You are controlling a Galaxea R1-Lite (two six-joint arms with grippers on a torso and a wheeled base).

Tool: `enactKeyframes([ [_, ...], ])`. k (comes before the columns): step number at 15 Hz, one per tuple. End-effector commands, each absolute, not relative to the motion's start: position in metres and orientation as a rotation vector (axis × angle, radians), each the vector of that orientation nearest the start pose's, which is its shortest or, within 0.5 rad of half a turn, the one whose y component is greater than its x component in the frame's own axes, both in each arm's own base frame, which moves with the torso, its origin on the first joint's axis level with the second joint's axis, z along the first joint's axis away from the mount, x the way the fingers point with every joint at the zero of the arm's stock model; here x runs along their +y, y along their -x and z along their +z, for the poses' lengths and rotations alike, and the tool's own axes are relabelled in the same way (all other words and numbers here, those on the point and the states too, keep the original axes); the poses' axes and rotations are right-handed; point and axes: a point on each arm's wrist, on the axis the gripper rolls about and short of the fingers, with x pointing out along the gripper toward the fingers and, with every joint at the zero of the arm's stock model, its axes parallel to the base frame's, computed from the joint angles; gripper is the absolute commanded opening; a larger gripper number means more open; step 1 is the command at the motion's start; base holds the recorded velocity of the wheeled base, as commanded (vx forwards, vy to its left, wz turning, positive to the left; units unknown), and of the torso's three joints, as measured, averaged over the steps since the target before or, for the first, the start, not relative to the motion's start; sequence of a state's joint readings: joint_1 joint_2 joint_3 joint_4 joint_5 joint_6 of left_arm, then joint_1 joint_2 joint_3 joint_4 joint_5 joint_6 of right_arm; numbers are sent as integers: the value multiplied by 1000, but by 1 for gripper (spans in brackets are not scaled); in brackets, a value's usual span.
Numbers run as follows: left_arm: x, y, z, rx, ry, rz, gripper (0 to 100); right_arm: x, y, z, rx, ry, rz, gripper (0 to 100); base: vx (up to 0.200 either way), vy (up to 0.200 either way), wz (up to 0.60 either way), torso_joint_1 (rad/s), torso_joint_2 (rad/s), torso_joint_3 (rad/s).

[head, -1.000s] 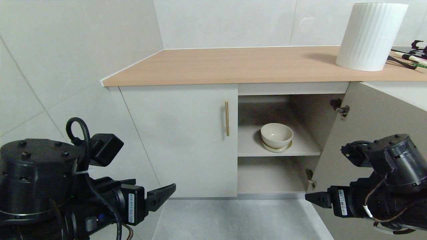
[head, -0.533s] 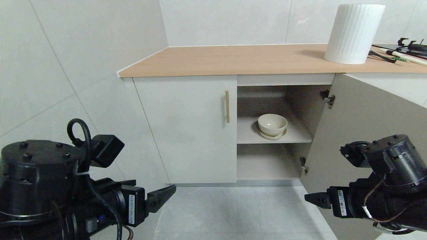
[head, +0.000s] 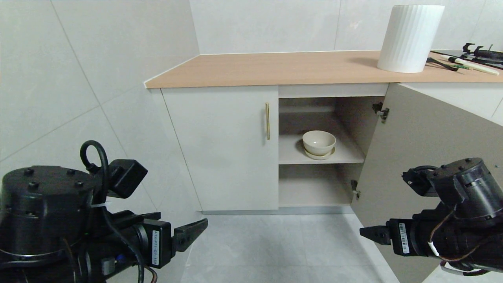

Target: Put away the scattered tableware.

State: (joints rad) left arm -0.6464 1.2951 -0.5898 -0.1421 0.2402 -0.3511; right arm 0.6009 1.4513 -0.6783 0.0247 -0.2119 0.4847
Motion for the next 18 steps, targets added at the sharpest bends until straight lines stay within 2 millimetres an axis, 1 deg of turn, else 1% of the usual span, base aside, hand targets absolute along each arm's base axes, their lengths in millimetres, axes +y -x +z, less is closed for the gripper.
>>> enactKeyframes([
  [1,-108,-152,178,574,95,-297,100,115,-176,162,786,-146,186,100,0,0,0,0,0,0],
  [3,-108,-153,178,574,95,-297,100,112,-171,167,789,-143,185,100,0,0,0,0,0,0],
  [7,-108,-153,178,574,93,-296,100,110,-168,171,774,-138,194,100,0,0,0,0,0,0],
  [9,-108,-152,177,576,89,-298,100,107,-164,174,774,-133,197,100,-200,-200,0,5,2,0],
  [10,-108,-152,177,576,89,-296,100,103,-161,177,776,-108,199,100,0,-200,0,27,7,-2],
  [11,-108,-153,178,574,90,-297,100,96,-156,182,780,-76,196,100,0,-200,0,12,2,2],
  [14,-108,-153,177,576,90,-296,100,84,-146,194,811,-54,174,100,0,-200,0,1,1,2],
  [15,-108,-153,177,576,91,-296,100,82,-147,196,814,-47,161,100,0,-200,0,2,2,2],
  [18,-109,-153,177,580,89,-295,100,67,-159,200,796,-88,61,100,0,-200,0,-6,1,1],
])
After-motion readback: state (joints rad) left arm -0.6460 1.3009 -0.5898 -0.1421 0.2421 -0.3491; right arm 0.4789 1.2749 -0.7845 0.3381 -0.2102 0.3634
